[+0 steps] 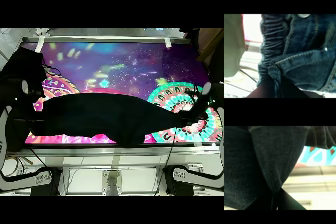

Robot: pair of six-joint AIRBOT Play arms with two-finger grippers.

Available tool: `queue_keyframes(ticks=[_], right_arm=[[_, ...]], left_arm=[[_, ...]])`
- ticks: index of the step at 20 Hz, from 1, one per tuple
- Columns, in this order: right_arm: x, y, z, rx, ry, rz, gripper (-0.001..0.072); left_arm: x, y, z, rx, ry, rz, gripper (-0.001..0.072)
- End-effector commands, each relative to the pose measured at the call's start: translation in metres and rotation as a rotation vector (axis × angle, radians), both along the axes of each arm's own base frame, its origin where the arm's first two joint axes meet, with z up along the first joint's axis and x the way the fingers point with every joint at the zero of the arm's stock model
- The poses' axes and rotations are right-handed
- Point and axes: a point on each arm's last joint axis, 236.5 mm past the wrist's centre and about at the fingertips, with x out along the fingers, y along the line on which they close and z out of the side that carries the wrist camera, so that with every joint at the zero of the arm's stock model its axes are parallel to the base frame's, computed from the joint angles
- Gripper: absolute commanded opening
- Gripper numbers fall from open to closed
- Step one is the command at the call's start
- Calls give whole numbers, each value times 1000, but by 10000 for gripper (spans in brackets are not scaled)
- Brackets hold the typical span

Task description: Fold the clothes and pants, and hang the long-sleeved shirts on hangers.

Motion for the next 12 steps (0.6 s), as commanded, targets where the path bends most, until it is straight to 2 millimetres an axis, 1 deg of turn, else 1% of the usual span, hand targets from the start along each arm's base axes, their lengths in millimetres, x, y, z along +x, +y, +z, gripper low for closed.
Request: queue_keyframes(ticks=[1,2,4,5,6,7,8,9,10,11,12], right_arm=[[-30,-13,9,-26,-52,-54,55],[-32,-17,19,-40,-86,-73,158],[-37,-22,42,-70,-155,-84,527],[-34,-25,56,-94,-208,-73,545],[-26,-29,72,-124,-272,-72,545],[-14,-32,91,-151,-360,-71,545],[-1,-36,109,-175,-434,-70,545],[11,-41,126,-202,-501,-67,545],[23,-47,143,-231,-566,-64,545],[35,-53,158,-260,-633,-62,545],[45,-56,167,-278,-684,-61,545]], left_arm=[[-11,6,-15,-2,8,25,26],[-8,6,-13,-2,-13,22,26],[-3,4,-7,-4,-61,22,26],[3,6,1,4,-110,19,44],[13,7,12,16,-182,14,158],[27,9,27,27,-272,7,330],[49,12,47,48,-404,4,477],[74,17,70,75,-558,9,576],[103,21,95,101,-736,30,603],[125,23,114,114,-870,45,602],[137,24,119,115,-926,67,580]])
